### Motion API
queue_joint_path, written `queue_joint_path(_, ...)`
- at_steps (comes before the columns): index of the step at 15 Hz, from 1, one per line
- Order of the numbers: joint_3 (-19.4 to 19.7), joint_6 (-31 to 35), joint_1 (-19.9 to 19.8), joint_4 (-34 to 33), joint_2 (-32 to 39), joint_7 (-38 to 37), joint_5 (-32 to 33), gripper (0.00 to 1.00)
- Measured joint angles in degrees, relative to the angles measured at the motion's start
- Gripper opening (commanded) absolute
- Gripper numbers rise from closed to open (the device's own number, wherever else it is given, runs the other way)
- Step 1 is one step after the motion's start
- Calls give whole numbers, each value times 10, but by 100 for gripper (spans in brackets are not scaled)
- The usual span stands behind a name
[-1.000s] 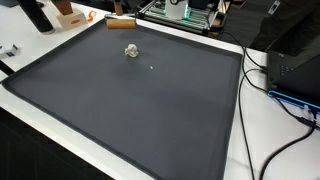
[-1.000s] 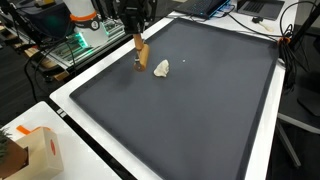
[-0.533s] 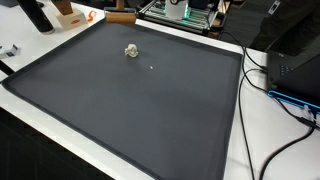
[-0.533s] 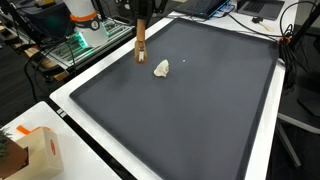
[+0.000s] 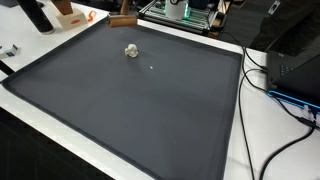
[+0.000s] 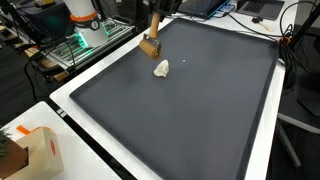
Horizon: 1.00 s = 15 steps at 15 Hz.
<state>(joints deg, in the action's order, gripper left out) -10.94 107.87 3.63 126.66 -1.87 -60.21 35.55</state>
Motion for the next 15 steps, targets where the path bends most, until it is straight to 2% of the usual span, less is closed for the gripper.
queue_joint_path(7,-11,-36,63,-15,60,-21,93,21)
queue_joint_path(15,-11,-76,99,-26,124,-50,182,21)
